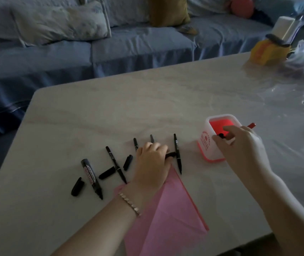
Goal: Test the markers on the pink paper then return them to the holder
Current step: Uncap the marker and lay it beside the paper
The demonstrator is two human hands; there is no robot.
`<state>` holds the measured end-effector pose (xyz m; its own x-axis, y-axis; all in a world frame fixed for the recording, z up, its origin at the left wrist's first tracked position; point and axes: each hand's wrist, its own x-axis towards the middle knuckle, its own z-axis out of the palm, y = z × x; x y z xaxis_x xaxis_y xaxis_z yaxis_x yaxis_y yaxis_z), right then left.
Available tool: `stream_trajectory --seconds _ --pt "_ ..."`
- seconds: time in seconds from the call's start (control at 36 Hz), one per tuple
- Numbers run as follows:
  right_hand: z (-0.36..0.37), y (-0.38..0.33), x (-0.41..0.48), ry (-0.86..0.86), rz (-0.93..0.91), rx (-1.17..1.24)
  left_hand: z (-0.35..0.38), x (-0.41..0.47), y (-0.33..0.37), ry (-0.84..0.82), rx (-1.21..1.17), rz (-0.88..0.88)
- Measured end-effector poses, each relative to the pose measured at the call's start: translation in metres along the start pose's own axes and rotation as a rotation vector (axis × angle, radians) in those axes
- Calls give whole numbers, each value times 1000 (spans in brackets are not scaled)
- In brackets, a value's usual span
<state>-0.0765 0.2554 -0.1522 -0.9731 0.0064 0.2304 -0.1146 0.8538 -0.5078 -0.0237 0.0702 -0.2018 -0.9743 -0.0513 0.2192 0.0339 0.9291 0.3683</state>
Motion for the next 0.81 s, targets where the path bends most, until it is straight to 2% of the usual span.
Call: stream_trajectory --seconds 0.08,0.17,0.31,0.39,0.44,0.5,0.58,0.72,0.81 --pt "4 1 3 2 10 -20 -14 -15 -6 4 -64 13" --pt "5 4 2 95 -27 31 -25 -32 -12 7 -145 10" --pt "-12 -18 -19 271 -277 212 -35 -53 -19 58 -175 -48" --pt "-21 -36 -38 275 -411 314 -42 -63 -20 130 -270 -66" --pt "-18 -46 -50 205 -427 446 -47 -68 -19 175 -299 -37" --pt "-10 -56 -61 59 -367 666 -52 -73 -18 176 -318 -20" --pt "5 -68 -74 -128 -207 918 -54 -81 -19 79 -352 -30" --pt "19 -79 -85 -193 4 1064 -54 -95 -26 -22 -427 -76" --pt "24 -82 -91 -367 145 1143 -56 -101 -25 -55 -650 -224"
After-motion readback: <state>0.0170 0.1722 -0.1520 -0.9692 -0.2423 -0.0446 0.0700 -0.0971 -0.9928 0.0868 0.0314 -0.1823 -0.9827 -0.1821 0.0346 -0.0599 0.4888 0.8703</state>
